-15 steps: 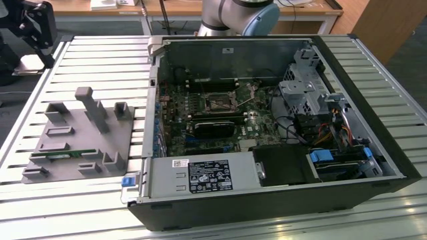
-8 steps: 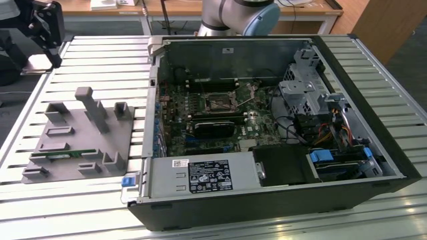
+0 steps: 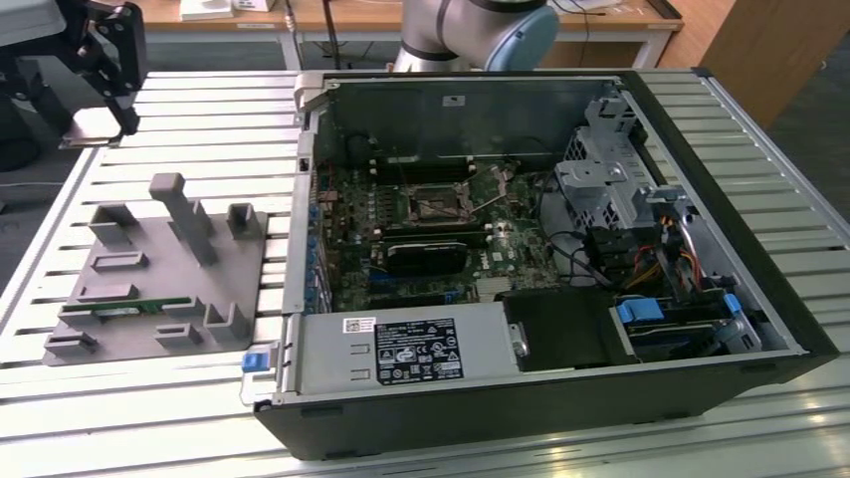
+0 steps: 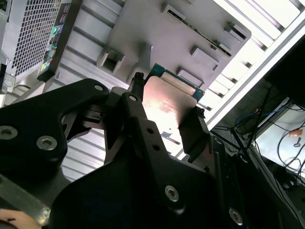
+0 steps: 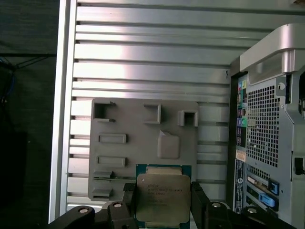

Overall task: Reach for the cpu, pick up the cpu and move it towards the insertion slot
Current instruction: 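Pick up the cpu and move it towards the insertion slot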

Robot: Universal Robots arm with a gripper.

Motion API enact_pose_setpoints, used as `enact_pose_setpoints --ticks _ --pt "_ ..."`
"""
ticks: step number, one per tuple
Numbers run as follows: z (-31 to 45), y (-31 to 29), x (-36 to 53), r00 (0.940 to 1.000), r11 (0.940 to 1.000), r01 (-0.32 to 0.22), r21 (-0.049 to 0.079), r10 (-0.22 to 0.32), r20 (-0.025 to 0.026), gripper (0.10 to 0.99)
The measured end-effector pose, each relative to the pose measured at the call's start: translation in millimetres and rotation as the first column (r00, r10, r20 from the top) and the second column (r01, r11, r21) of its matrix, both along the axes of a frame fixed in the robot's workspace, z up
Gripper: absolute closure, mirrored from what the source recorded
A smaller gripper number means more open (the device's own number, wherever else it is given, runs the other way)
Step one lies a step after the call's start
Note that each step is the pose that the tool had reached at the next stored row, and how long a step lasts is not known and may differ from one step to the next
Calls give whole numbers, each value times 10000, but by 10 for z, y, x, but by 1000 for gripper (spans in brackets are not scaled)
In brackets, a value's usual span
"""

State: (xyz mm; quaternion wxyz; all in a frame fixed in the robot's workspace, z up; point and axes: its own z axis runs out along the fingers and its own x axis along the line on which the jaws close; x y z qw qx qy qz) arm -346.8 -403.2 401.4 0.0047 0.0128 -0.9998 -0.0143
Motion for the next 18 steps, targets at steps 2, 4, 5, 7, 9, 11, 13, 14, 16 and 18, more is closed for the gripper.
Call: enact_pose_setpoints --ticks 2,4,5,7,9,11,13,14,16,18 --pt "0 0 36 10000 10000 0 0 0 0 541" --pt "0 0 70 10000 10000 0 0 0 0 541" --pt "1 0 86 10000 10000 0 0 0 0 541" --pt "0 0 118 10000 10000 0 1 0 0 541" --pt "1 0 149 10000 10000 1 1 -1 0 541" --pt "1 0 180 10000 10000 1 0 -1 -1 541" --pt "1 0 219 10000 10000 1 0 -1 -1 541" --pt "1 0 239 10000 10000 0 0 0 0 541" --pt "1 0 278 10000 10000 0 0 0 -2 541" --pt "1 0 317 10000 10000 1 1 -1 -1 541"
